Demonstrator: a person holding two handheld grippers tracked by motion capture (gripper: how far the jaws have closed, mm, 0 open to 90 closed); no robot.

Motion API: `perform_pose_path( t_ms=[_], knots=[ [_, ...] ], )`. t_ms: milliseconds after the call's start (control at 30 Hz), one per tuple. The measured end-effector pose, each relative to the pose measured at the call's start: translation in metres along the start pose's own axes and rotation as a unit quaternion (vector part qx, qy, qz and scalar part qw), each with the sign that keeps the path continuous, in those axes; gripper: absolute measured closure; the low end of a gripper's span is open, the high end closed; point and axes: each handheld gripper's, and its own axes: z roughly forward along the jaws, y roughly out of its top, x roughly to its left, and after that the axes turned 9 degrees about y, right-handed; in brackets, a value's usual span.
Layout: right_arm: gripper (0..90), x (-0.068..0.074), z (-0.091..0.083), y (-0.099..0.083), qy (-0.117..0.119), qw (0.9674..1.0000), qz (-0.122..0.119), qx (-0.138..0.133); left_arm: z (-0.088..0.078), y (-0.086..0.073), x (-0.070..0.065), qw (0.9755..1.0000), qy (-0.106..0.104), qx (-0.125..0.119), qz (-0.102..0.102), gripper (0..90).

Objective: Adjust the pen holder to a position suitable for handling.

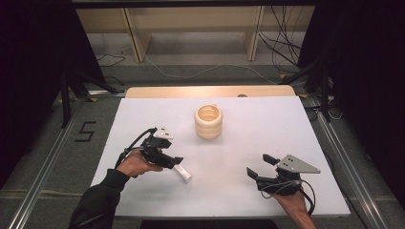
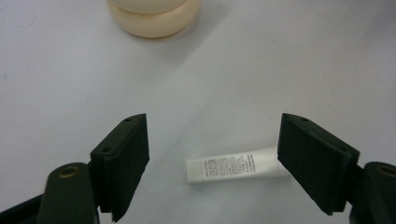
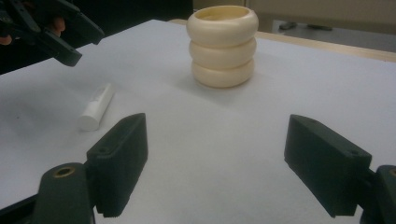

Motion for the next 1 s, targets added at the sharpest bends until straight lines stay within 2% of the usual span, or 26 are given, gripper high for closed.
perform_pose_path(
  t_ms=[200, 333, 433, 500, 733, 833, 1000],
  knots=[
    [22.1, 0.000, 0.000, 0.000, 0.001, 1.0000, -0.001, 0.001, 0.001, -0.003, -0.006, 0.9999, 0.000, 0.014, 0.006, 23.8],
    [22.2, 0.000, 0.001, 0.000, 0.002, 1.0000, -0.003, 0.001, 0.001, -0.004, -0.012, 0.9998, -0.003, 0.014, 0.013, 23.5],
    [22.2, 0.000, 0.001, 0.000, 0.003, 1.0000, -0.004, 0.001, 0.002, -0.003, -0.015, 0.9996, -0.010, 0.017, 0.021, 23.5],
    [22.2, 0.000, 0.001, 0.000, 0.003, 1.0000, -0.004, 0.002, 0.002, -0.003, -0.017, 0.9990, -0.015, 0.023, 0.035, 23.5],
    [22.2, 0.001, 0.002, 0.000, 0.004, 1.0000, -0.002, 0.003, 0.003, 0.000, -0.023, 0.9955, -0.039, 0.034, 0.080, 23.8],
    [22.2, 0.000, 0.002, -0.001, 0.004, 1.0000, -0.001, 0.005, 0.008, 0.000, -0.025, 0.9924, -0.046, 0.048, 0.104, 23.9],
    [22.2, 0.000, 0.003, -0.001, 0.004, 1.0000, 0.000, 0.007, 0.014, -0.001, -0.026, 0.9879, -0.052, 0.065, 0.130, 24.0]
  ],
)
